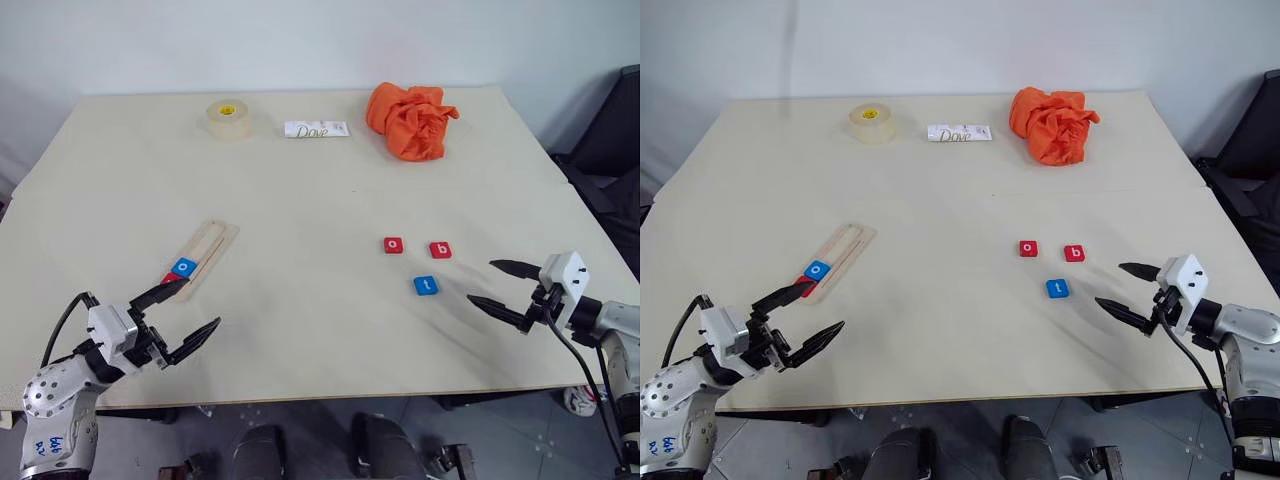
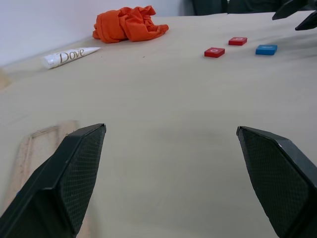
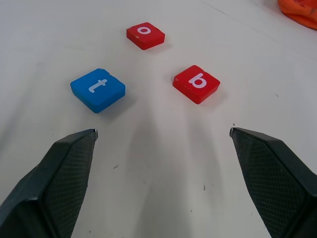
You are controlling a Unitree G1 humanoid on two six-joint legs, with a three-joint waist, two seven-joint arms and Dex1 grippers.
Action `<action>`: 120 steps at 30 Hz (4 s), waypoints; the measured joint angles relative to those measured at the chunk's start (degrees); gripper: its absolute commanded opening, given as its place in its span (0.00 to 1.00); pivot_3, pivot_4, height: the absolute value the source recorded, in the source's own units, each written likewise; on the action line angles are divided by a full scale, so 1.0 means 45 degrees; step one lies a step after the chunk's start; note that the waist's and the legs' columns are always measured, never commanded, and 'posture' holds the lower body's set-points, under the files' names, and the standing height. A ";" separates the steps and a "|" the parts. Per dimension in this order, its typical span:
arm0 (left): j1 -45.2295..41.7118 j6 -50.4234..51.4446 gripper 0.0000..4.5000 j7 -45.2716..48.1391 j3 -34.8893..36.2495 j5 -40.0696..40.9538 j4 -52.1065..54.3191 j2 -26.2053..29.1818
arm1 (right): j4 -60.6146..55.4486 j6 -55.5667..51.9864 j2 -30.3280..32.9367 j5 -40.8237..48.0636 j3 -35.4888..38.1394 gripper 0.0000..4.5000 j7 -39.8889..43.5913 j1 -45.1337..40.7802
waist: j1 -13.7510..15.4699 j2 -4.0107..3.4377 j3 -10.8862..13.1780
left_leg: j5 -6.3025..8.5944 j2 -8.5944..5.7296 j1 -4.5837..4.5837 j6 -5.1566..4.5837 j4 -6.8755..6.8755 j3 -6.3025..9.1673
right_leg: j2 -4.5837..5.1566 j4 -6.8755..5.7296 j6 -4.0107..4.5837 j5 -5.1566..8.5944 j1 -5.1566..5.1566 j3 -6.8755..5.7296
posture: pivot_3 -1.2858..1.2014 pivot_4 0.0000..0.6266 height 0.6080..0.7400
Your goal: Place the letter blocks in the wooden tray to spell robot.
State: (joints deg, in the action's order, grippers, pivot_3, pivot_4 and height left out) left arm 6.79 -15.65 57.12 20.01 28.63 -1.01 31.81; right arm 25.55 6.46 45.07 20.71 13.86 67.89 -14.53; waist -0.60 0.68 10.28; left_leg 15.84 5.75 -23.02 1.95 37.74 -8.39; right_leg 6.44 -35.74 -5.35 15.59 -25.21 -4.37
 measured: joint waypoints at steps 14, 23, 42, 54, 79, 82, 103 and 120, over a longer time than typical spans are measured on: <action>0.0339 0.1556 1.00 -0.1815 0.0408 -0.0136 0.1059 0.0155 | -0.0641 -0.0919 -0.0194 -0.0006 -0.0423 0.99 -0.0329 -0.0802 | -0.0050 0.0000 0.0000 | 0.0000 0.0003 -0.0001 0.0000 0.0004 0.0001 | 0.0000 -0.0009 0.0000 0.0000 -0.0002 0.0001 | 0.52 0.24 1.00; 0.2799 0.2345 1.00 -0.3057 0.2337 -0.0144 0.2305 0.0164 | -0.0732 -0.1749 -0.0402 0.0012 -0.0539 0.99 -0.0735 -0.1910 | -0.0263 0.0001 0.0000 | 0.0006 0.0007 0.0000 -0.0004 0.0003 -0.0001 | 0.0000 -0.0008 0.0005 0.0003 -0.0006 0.0002 | 0.52 0.24 1.00; 0.1008 0.6268 1.00 -0.5557 0.2364 -0.0589 0.2742 0.1147 | -0.1162 -0.2816 -0.1459 0.0141 -0.1167 0.99 -0.1125 -0.3230 | -0.0208 0.0009 -0.0004 | 0.0014 0.0008 -0.0012 -0.0008 0.0009 0.0002 | -0.0002 -0.0030 0.0015 0.0007 -0.0020 0.0001 | 0.52 0.24 1.00; -0.1636 0.8606 1.00 -0.5739 0.0526 -0.1431 0.1474 0.1944 | -0.1321 -0.2832 -0.1659 0.0016 -0.1245 0.99 -0.1651 -0.2901 | -0.0216 0.0003 0.0001 | -0.0069 -0.0017 -0.0023 0.0033 -0.0038 0.0231 | 0.0027 0.0017 0.0033 0.0021 0.0129 -0.0251 | 0.52 0.24 1.00; -0.4008 0.9873 1.00 -0.5074 -0.1208 -0.2552 -0.0792 0.2114 | -0.2575 -0.3160 -0.1562 0.0266 -0.0834 0.99 -0.1870 -0.1761 | -0.0206 -0.0001 -0.0003 | -0.0074 -0.0020 -0.0004 0.0042 -0.0045 0.0217 | 0.0029 -0.0007 0.0043 0.0027 0.0122 -0.0234 | 0.52 0.24 1.00; -0.4060 1.0212 1.00 -0.5041 -0.1185 -0.2552 -0.0736 0.2132 | -0.2575 -0.3156 -0.1562 0.0266 -0.0811 0.99 -0.1874 -0.1762 | -0.0206 -0.0005 -0.0005 | -0.0074 -0.0020 0.0000 0.0042 -0.0046 0.0216 | 0.0029 -0.0008 0.0043 0.0027 0.0123 -0.0232 | 0.52 0.24 1.00; -0.3525 1.0349 0.75 -0.4718 -0.1018 -0.2557 -0.0346 0.2269 | -0.2223 -0.2829 -0.1552 0.0251 -0.0812 1.00 -0.1623 -0.2050 | -0.0251 -0.0028 -0.0019 | -0.0066 -0.0018 0.0202 0.0043 -0.0139 0.0019 | 0.0020 -0.0029 0.0045 0.0030 0.0145 -0.0039 | 0.52 0.24 1.00; -0.6593 0.7512 0.75 0.1201 -0.4924 -0.2942 -0.0404 0.2839 | -0.2758 -0.2821 -0.1025 0.0338 -0.0666 1.00 -0.1233 -0.1217 | -0.0205 0.0005 -0.0001 | -0.0050 -0.0018 0.0155 0.0063 -0.0132 -0.0002 | 0.0004 0.0021 0.0040 0.0028 0.0125 -0.0030 | 0.52 0.24 1.00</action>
State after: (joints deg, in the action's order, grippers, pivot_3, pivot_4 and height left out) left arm -22.88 18.16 62.52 -2.15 15.39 -2.83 44.58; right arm 13.14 -6.23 40.45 22.23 10.87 62.35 -20.00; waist -1.52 0.70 10.27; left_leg 15.62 5.67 -22.32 2.24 37.15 -8.40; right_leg 6.45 -35.65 -5.17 15.72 -24.65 -4.50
